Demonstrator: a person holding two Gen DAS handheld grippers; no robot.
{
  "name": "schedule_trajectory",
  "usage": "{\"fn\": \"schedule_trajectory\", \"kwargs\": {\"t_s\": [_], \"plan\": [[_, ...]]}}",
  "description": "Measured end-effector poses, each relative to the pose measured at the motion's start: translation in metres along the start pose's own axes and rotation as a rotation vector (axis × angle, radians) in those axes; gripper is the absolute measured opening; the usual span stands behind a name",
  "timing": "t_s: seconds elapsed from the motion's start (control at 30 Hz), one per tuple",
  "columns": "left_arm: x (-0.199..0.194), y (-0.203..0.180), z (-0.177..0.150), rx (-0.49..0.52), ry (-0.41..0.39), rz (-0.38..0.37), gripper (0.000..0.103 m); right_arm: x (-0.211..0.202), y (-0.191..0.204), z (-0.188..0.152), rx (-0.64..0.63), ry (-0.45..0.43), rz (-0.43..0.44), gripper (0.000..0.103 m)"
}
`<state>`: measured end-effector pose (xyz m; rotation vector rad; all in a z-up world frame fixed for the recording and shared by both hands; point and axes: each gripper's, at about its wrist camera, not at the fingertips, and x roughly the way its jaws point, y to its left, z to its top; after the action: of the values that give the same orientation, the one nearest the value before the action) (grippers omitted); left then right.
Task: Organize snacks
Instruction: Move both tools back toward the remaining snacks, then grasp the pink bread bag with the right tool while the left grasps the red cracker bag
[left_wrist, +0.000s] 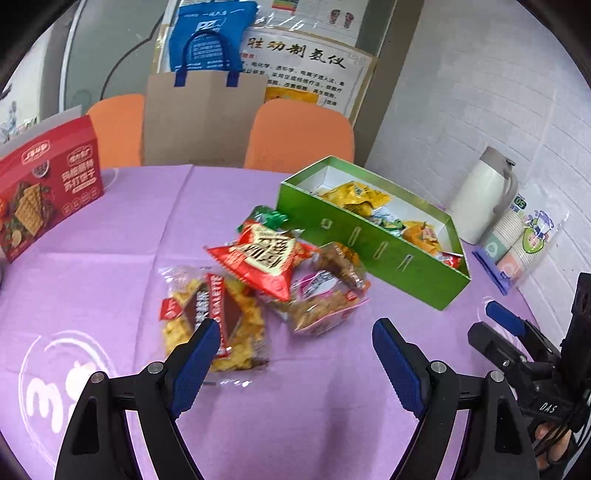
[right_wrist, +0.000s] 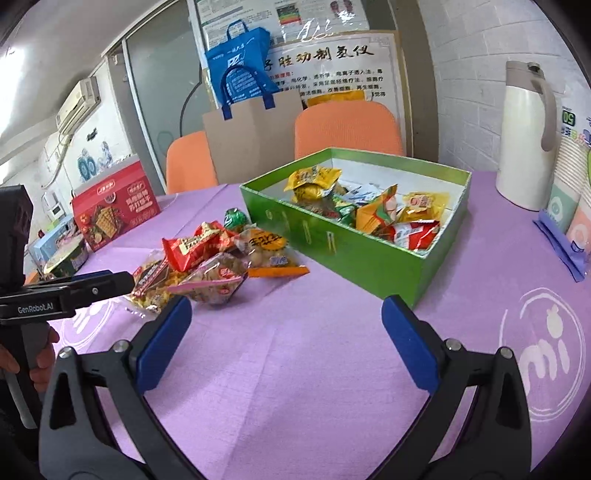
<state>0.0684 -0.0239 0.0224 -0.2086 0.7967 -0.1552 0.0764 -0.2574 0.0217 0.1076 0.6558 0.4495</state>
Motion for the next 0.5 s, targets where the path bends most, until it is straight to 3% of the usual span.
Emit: {"fn": "schedule_trajectory", "kwargs": {"t_s": [0.23,0.47,0.5], "plan": [[-0.009,0.045,-0.020,-0.057,0.029,0.044,0.086,0.032,0.035,0.002,-0.075,0.103,0.053,0.102],[-0.015,0.065,-0.029,-0.076,0.029,0.030,0.086,0.063,0.068,0.026,-0.162,0.104,0.076,0.102],[-0.015,0.066,-0.030,-0.079,0.030,0.029,0.086,0.070,0.073,0.028,-0.180,0.108,0.075,0.098]]}}
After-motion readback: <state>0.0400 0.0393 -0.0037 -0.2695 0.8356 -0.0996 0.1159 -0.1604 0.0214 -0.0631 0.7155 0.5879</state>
